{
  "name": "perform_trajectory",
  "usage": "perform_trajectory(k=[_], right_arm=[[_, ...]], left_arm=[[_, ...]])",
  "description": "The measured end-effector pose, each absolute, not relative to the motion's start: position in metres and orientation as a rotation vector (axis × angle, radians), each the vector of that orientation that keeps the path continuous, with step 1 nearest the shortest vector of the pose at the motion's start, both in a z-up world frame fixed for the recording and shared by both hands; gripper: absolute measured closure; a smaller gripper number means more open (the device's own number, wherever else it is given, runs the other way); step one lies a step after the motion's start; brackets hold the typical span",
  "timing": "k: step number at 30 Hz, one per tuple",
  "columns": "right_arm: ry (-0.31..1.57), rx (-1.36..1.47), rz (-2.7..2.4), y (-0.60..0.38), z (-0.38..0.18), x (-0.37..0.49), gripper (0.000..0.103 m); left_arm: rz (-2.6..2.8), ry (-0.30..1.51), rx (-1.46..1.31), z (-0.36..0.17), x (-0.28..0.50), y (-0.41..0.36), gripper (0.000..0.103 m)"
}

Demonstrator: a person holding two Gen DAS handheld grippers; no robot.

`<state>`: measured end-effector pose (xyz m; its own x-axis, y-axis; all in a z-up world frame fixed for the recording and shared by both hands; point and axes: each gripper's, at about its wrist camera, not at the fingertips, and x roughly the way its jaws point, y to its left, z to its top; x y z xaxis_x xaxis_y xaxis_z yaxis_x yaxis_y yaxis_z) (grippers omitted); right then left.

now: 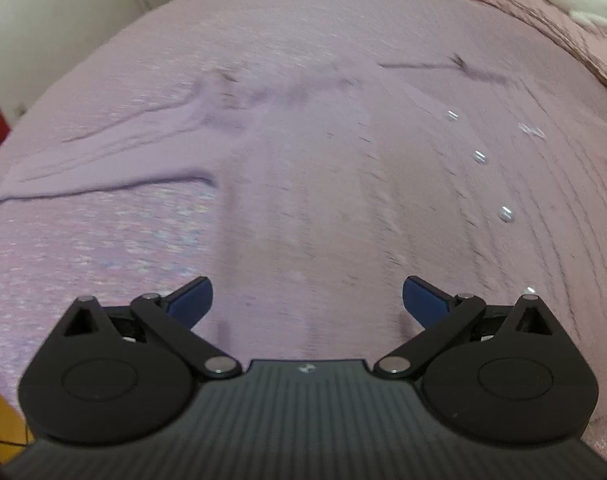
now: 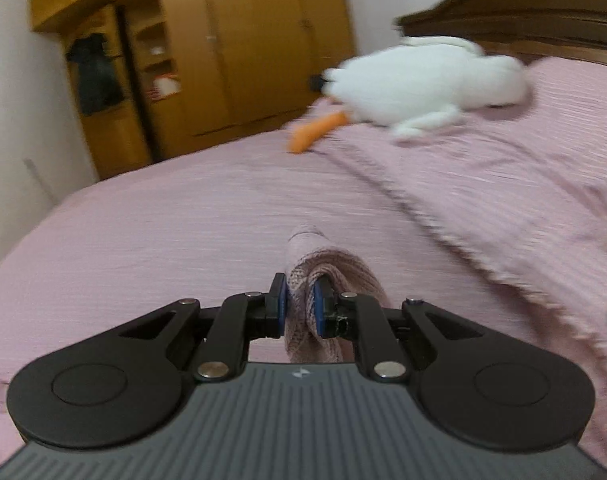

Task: Fold small clothes
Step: 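Grasp the cardigan sleeve cuff with the right gripper and lift it, then carry the sleeve across the cardigan body and release it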

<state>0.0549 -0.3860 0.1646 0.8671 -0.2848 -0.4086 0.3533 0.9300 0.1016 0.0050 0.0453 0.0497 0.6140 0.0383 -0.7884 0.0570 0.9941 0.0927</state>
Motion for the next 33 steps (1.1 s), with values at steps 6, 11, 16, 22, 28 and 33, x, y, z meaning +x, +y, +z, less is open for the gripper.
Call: perform_trajectory(k=[6, 11, 16, 22, 28, 33], right_arm=[[0.397, 0.146, -0.125, -0.265, 0.155, 0.087, 0.088], [0.481, 0.078, -0.02, -0.166, 0.105, 0.119, 0.088], [0.578, 0.004, 0.016, -0.095, 0.047, 0.144, 0.088], [0.761, 0.033, 0.08, -0.066, 0.002, 0.165, 0.043], [0.719, 0.062, 0.195, -0.092, 0.019, 0.145, 0.019], [0.691, 0.07, 0.223, -0.151, 0.043, 0.106, 0.017]], left_arm=[[0.095, 0.857, 0.088, 0.069, 0.004, 0.085, 0.0], [0.161, 0.836, 0.062, 0.072, 0.0, 0.11, 0.0], [0.173, 0.837, 0.021, 0.066, -0.005, 0.123, 0.0], [0.176, 0.855, 0.015, 0.057, -0.003, 0.131, 0.0], [0.16, 0.864, 0.019, 0.053, 0.006, 0.124, 0.0], [0.131, 0.852, 0.021, 0.056, 0.02, 0.108, 0.0]])
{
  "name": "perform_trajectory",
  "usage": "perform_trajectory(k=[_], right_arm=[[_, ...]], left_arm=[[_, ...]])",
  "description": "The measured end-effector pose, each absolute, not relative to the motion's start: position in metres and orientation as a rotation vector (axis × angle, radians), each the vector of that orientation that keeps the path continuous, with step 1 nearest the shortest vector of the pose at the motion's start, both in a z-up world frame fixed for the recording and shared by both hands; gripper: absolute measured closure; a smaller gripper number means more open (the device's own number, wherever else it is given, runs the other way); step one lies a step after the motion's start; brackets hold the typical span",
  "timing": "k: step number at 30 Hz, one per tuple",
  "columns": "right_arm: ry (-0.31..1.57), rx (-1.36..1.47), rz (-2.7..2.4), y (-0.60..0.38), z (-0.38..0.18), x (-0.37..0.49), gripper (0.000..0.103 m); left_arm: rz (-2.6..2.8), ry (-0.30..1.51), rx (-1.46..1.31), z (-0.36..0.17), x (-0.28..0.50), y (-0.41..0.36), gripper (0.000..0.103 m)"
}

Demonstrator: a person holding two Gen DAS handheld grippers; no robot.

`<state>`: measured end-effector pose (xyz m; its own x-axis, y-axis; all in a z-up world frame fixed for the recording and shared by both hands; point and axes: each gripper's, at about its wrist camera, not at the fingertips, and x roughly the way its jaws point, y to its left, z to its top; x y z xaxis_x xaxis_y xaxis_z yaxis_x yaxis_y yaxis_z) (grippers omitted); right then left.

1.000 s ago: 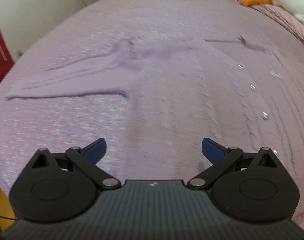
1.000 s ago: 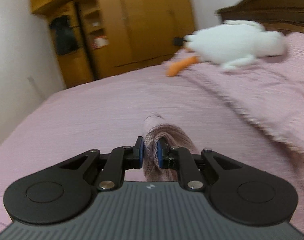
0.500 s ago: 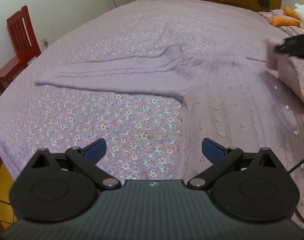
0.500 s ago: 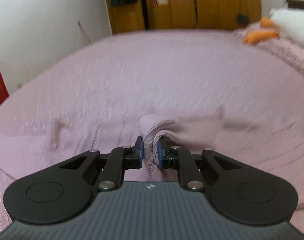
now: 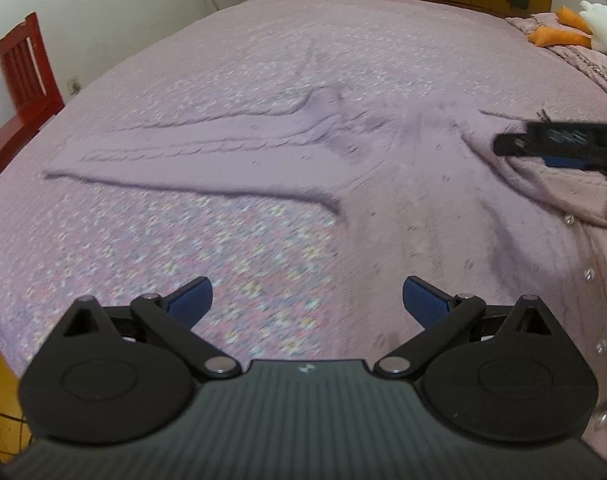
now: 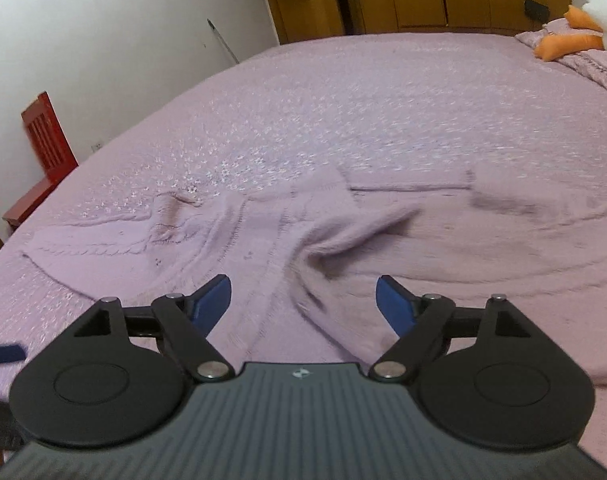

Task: Fold small clothes
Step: 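Carry the sleeve across the cardigan body and release it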

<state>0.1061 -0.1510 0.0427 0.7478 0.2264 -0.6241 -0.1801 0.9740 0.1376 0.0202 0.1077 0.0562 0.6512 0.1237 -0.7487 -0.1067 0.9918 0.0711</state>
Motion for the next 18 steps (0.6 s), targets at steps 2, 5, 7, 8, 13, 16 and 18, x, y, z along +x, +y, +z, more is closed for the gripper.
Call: perform_trajectory(k=[2, 5, 7, 8, 13, 16, 18], right_arm=[[0.681, 0.076, 0.196, -0.175, 0.049, 0.093, 0.015], [0.672, 0.078, 0.111, -0.211, 0.051, 0.074, 0.014], [0.66, 0.073, 0.042, -0.238, 0.051, 0.06, 0.014], [0.656, 0.074, 0.007, -0.248, 0.051, 0.055, 0.014], [0.694, 0.214, -0.048, -0.298, 0.042, 0.029, 0.015], [0.696, 0.339, -0.012, -0.315, 0.035, 0.014, 0.021], [0.703, 0.406, -0.009, -0.322, 0.028, 0.011, 0.03]], left_arm=[[0.113, 0.85, 0.023, 0.058, 0.026, 0.1, 0.0], [0.077, 0.836, 0.049, 0.062, 0.037, 0.084, 0.0], [0.051, 0.817, 0.074, 0.067, 0.045, 0.07, 0.0], [0.038, 0.805, 0.085, 0.069, 0.049, 0.063, 0.0], [-0.019, 0.769, 0.119, 0.078, 0.076, 0.021, 0.0], [-0.07, 0.754, 0.13, 0.077, 0.095, -0.005, 0.0], [-0.112, 0.742, 0.163, 0.073, 0.11, -0.028, 0.001]])
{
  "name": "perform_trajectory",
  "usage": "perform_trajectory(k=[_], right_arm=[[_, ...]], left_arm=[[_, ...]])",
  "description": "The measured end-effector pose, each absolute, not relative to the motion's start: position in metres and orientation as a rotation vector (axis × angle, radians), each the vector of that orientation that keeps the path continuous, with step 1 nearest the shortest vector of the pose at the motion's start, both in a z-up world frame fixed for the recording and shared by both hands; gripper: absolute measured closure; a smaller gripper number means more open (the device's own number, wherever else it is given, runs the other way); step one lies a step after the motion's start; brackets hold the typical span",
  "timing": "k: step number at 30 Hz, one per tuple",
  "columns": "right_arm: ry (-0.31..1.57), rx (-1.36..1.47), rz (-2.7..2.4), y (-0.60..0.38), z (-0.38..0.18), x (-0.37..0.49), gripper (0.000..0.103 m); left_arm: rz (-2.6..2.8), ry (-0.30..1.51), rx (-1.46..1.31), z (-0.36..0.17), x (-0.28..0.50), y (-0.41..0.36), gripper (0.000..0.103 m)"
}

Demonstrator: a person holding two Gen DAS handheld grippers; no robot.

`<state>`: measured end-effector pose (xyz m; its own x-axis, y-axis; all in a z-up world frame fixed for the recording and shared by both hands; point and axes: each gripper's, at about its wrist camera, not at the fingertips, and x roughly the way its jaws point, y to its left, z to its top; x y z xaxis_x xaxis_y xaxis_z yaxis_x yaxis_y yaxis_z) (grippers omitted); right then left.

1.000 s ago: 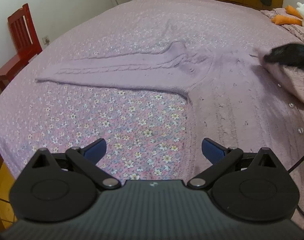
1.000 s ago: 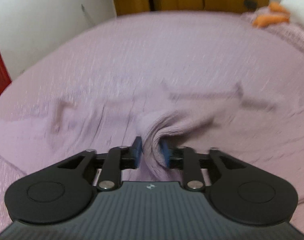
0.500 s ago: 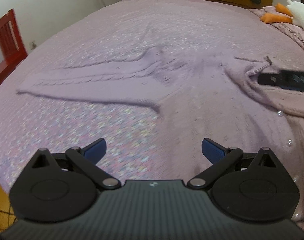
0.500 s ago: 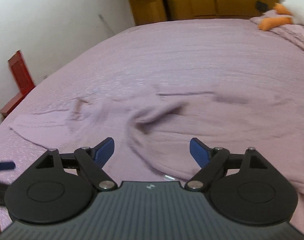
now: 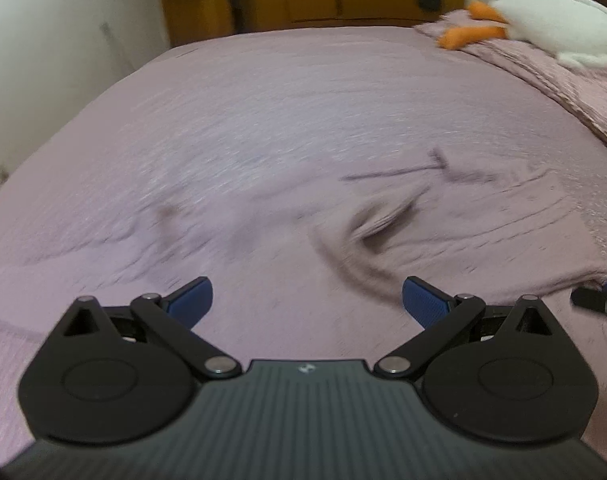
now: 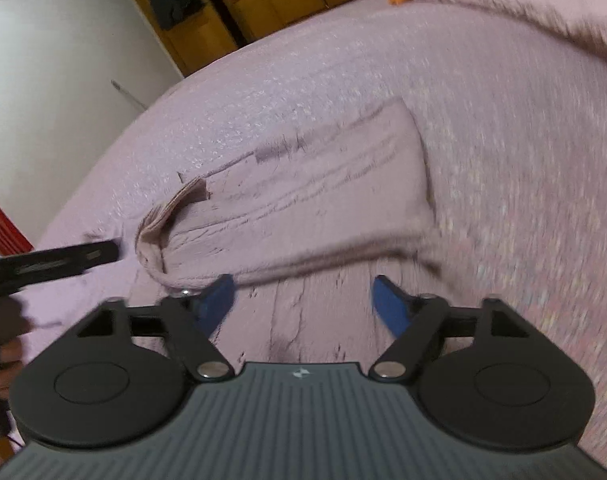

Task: Fold small clothes

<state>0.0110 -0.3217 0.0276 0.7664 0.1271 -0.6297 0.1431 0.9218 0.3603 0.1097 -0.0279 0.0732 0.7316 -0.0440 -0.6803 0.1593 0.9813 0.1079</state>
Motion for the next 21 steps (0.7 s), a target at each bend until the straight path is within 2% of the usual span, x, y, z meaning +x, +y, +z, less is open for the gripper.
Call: perform_trajectory(k=[9, 11, 12, 13, 14, 15, 21], right_arm=[[0.661, 0.525, -0.04, -0.335, 0.011, 0.022, 0.032], [0.647, 0.548, -0.048, -0.337, 0.009, 0.024, 0.032], [0.64, 0.558, -0.051, -0.338, 0.009, 0.024, 0.032], [0.635, 0.566, -0.052, -0.338, 0.008, 0.025, 0.032], [0.631, 0.571, -0.052, -0.34, 0.006, 0.025, 0.032], [0.626, 0.575, -0.052, -0.34, 0.006, 0.025, 0.032], [0.596, 0.601, -0.085, -0.35, 0.008, 0.024, 0.032]], left_arm=[[-0.15, 0.735, 0.325, 0.045, 0.179, -0.104, 0.015], [-0.16, 0.744, 0.351, 0.04, 0.192, -0.113, 0.023], [-0.169, 0.747, 0.366, 0.036, 0.198, -0.116, 0.034], [-0.185, 0.75, 0.382, 0.033, 0.202, -0.12, 0.063], [-0.194, 0.753, 0.403, 0.03, 0.206, -0.122, 0.083], [-0.189, 0.76, 0.417, 0.029, 0.208, -0.122, 0.094], [-0.112, 0.663, 0.246, 0.064, 0.192, -0.074, 0.094]])
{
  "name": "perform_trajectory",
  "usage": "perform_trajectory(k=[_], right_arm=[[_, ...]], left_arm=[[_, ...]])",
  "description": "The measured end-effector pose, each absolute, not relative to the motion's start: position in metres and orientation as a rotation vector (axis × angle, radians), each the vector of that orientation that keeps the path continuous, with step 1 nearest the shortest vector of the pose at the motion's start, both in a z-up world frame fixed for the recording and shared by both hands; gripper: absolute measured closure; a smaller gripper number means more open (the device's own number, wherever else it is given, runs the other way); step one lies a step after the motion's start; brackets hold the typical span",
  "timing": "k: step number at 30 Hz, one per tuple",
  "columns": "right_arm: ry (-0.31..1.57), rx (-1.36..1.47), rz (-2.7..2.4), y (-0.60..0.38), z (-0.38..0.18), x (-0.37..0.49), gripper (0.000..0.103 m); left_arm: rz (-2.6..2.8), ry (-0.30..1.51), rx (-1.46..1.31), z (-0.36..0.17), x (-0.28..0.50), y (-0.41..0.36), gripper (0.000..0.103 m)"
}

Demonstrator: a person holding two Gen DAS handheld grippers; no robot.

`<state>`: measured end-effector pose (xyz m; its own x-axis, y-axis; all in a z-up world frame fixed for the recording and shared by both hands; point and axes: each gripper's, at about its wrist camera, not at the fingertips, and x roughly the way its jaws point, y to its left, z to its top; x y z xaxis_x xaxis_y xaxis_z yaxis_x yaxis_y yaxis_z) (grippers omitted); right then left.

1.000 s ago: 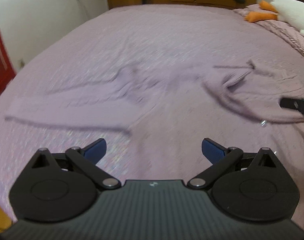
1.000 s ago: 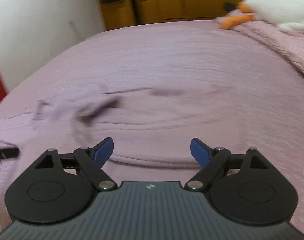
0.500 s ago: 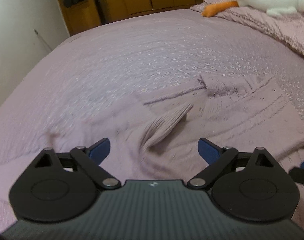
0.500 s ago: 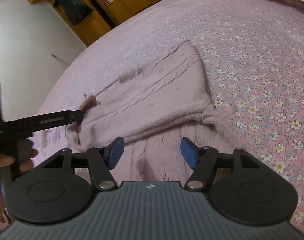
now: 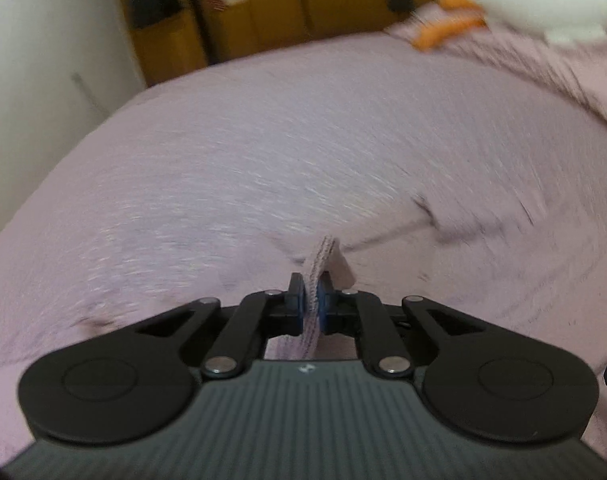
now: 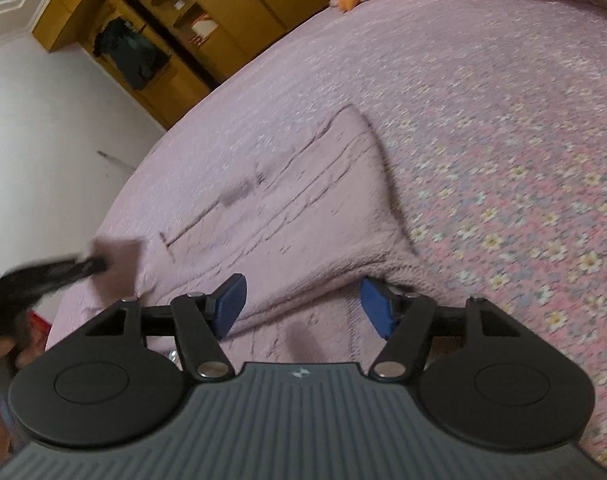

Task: Fold small clothes

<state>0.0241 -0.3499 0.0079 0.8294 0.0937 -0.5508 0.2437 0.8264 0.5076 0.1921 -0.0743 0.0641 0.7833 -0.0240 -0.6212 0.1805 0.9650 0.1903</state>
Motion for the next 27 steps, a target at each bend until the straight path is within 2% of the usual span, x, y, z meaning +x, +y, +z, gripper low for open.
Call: perform_trajectory(k=[6, 12, 16, 21, 27], right_arm=[[0.573, 0.656, -0.1, -0.362, 0.009, 0.02, 0.032], [0.564, 0.651, -0.132, -0.362, 0.013, 0.015, 0.032], [0.548, 0.642, -0.16, -0.359, 0.013, 0.012, 0.032], [0.542, 0.698, -0.173, -0.362, 0.017, 0.009, 0.032], [0.549, 0.56, -0.18, -0.348, 0.036, -0.006, 0.031]], left_arm=[[-0.008, 0.684, 0.188, 0.068, 0.162, -0.006, 0.091], [0.039, 0.842, 0.05, 0.032, 0.153, 0.05, 0.08], [0.059, 0.845, -0.074, 0.024, 0.14, 0.078, 0.068], [0.042, 0.848, -0.165, 0.03, 0.134, 0.093, 0.068], [0.045, 0.821, -0.091, 0.048, 0.144, 0.1, 0.067]])
